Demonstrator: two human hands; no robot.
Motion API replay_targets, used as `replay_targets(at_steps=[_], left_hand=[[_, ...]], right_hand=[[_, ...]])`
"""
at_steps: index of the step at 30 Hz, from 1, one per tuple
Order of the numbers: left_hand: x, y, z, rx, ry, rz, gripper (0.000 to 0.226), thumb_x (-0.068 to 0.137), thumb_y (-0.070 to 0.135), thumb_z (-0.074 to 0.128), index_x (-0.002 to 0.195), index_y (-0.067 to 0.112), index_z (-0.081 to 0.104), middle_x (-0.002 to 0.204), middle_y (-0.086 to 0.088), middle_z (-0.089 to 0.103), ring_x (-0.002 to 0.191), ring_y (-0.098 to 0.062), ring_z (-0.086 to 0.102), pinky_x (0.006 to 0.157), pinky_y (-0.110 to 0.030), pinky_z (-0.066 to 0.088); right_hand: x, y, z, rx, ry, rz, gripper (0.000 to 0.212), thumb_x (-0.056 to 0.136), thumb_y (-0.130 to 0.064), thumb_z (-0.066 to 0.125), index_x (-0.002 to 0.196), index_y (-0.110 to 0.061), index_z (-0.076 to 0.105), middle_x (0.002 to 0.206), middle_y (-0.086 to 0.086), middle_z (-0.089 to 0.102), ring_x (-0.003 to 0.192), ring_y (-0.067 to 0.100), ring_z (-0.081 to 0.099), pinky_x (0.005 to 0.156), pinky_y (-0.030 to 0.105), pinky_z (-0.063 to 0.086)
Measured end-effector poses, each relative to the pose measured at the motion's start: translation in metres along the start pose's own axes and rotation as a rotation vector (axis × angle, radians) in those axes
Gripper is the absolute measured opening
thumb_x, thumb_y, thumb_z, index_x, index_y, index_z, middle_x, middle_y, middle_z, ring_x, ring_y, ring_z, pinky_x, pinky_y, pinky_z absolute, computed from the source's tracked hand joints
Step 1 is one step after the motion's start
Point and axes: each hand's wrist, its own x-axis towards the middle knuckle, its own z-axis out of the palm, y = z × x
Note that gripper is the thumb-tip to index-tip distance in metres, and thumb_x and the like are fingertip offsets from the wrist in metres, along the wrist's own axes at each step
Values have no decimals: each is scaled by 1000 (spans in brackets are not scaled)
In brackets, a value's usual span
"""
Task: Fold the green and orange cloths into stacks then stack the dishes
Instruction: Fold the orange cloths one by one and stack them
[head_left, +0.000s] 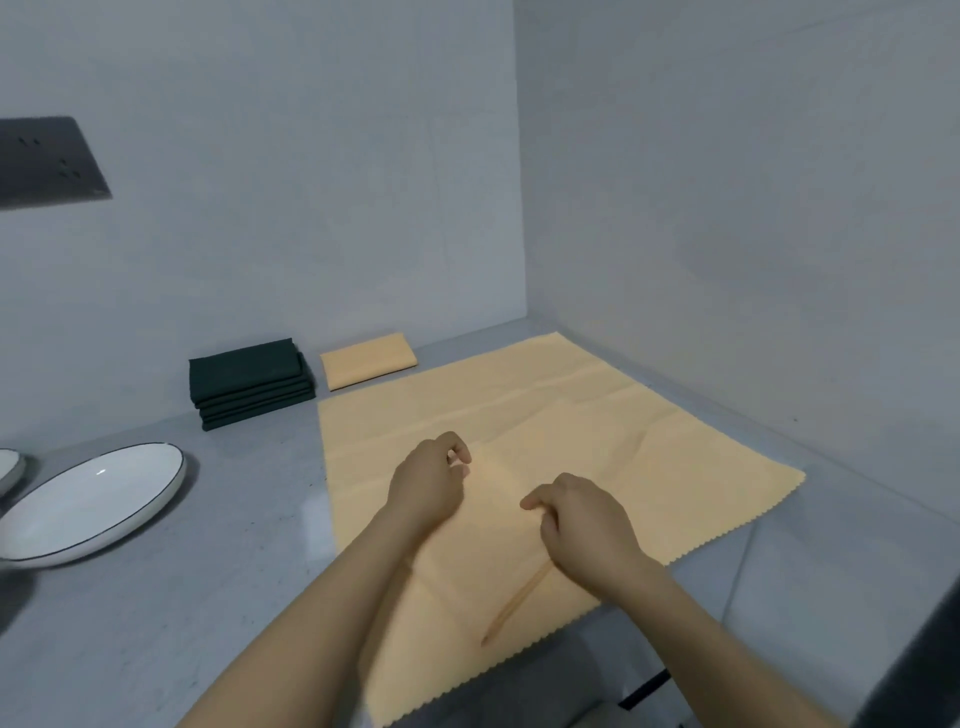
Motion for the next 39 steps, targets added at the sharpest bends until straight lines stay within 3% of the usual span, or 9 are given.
replay_targets(at_steps=[5,10,13,17,23,28,30,33,39], left_hand=[[-39,-33,-23,61,63,-116,8,93,15,43,97,22,45,86,-5,55,70,-21,53,58,-30,36],[-78,-51,-34,102,162,-194,7,95,17,38,100,19,43,91,-2,51,76,-21,54,59,-30,37],[-92,-58,-35,75,227,-234,9,97,20,38,103,18,45,96,-2,50,75,-20,55,62,-29,38],[-101,-68,-30,175,300,-259,15,99,26,39,109,22,49,99,4,56,85,-14,53,79,-28,25],[-105,-74,-28,177,343,-258,17,98,31,43,110,25,54,96,8,54,90,-10,51,75,-27,15],[-105,-66,-35,251,345,-172,27,97,30,42,119,21,55,123,0,47,116,-15,40,89,-25,15],[-107,-57,-39,257,298,-59,33,98,24,40,126,18,54,137,-2,41,128,-17,33,101,-26,15],[-113,-44,-33,300,90,30,43,102,27,29,141,14,41,155,-7,23,144,-20,14,115,-27,5],[-119,-45,-16,406,-185,-82,54,102,39,13,153,28,-2,159,-6,-15,145,-23,-19,118,-39,-13]], right_hand=[[29,-23,11,10,-60,-12,44,88,-2,40,112,-31,64,110,-1,57,105,20,54,82,28,42],[49,-54,29,-57,-60,-108,43,84,2,41,105,-27,66,107,1,58,102,23,55,75,27,30],[55,-66,38,-52,-42,-154,42,84,3,41,102,-26,67,103,1,60,103,23,52,80,28,31],[55,-66,48,-4,-25,-165,39,89,-1,41,103,-25,69,104,1,61,104,22,49,88,29,34],[49,-61,57,69,11,-164,34,93,-7,42,103,-27,69,105,-1,59,105,20,48,84,26,28],[45,-63,41,131,8,-162,31,92,-14,49,111,-30,67,125,-6,50,121,16,37,95,22,19],[34,-68,29,125,4,-173,33,93,-17,47,121,-28,61,133,-6,47,127,14,33,100,22,16],[7,-81,26,-30,-93,-272,40,98,-26,37,137,-22,47,147,-2,39,136,15,26,111,26,10],[-20,-81,45,-188,-282,-176,53,102,-38,17,152,-24,5,159,4,-1,146,16,-5,118,31,-7]])
